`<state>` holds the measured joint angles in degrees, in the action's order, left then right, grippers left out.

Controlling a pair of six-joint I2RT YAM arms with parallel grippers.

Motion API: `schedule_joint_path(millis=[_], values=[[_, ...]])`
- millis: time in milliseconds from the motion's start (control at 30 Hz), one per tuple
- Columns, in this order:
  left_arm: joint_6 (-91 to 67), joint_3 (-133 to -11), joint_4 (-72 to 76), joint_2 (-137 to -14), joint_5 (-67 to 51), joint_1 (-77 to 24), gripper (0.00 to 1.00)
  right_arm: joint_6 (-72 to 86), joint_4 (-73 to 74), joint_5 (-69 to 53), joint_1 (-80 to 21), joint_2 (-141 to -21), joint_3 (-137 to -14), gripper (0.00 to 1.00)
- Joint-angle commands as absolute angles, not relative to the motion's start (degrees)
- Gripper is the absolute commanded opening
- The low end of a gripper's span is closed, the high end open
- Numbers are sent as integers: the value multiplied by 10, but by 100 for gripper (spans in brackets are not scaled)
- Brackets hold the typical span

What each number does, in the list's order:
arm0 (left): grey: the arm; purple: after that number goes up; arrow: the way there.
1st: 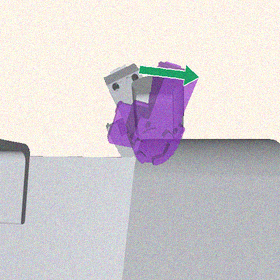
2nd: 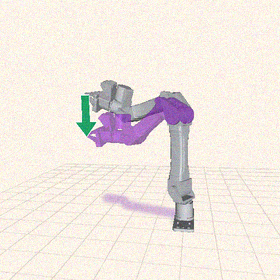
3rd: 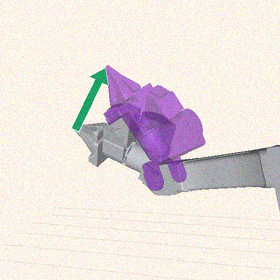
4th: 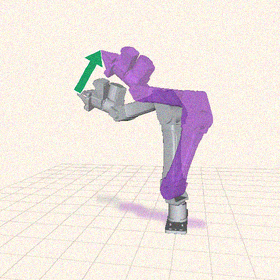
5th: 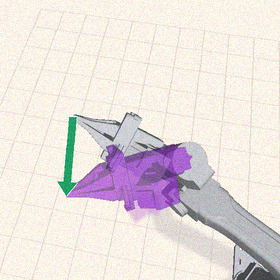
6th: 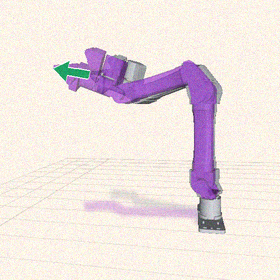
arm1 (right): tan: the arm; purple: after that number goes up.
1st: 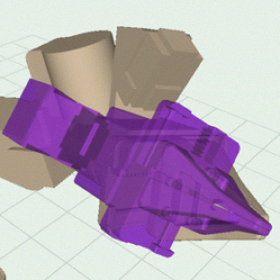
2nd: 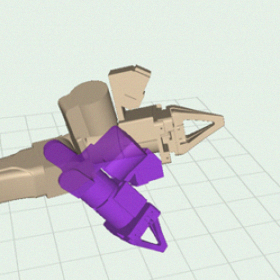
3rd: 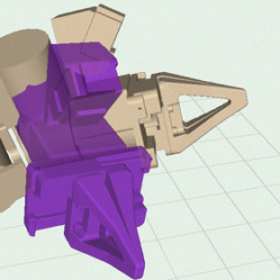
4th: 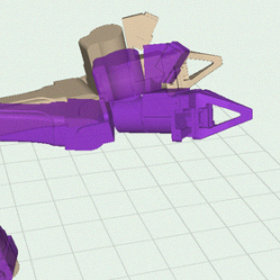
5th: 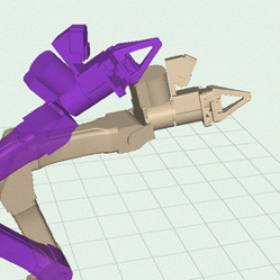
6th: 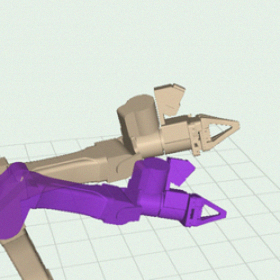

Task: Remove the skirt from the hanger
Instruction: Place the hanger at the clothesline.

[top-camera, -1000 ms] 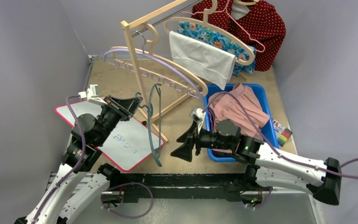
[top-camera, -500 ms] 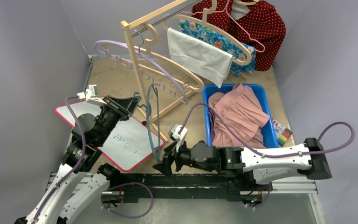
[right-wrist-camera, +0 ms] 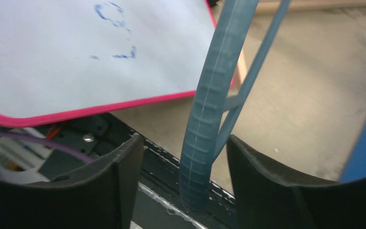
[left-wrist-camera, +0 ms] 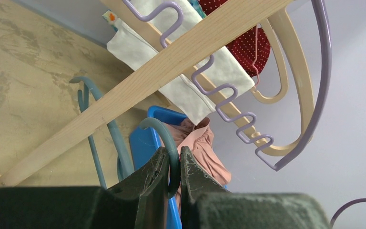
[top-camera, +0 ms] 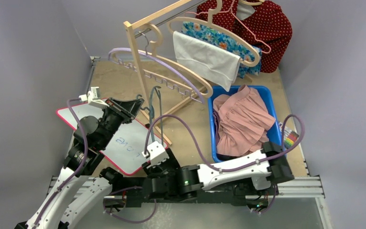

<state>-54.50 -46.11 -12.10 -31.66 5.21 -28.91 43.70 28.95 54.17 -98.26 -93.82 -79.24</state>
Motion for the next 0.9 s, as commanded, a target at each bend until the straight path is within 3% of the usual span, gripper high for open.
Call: schedule_joint_path(millis=[0,100,233,400,533,767,867], values=[[-546,-472,-103,-316,58,-285,0,589,511,660,-994,-994,-876,61],[-544,-471,-105,-315,58,-285,0,646,581,670,-994,-1024,-907,58],[-545,-470,-106,-316,58,-286,0,658,582,669,-994,-1003,-895,68],[-546,-466,-105,-317,56,-285,0,455,329,626,-993,-897,-792,71],[-548,-462,-103,-317,54,-285,0,324,126,565,-978,-817,-703,66],[-545,-469,-109,-320,53,-285,0,282,74,542,-953,-792,-685,55],[-543,-473,-115,-322,53,-285,0,277,68,531,-947,-799,-688,64]])
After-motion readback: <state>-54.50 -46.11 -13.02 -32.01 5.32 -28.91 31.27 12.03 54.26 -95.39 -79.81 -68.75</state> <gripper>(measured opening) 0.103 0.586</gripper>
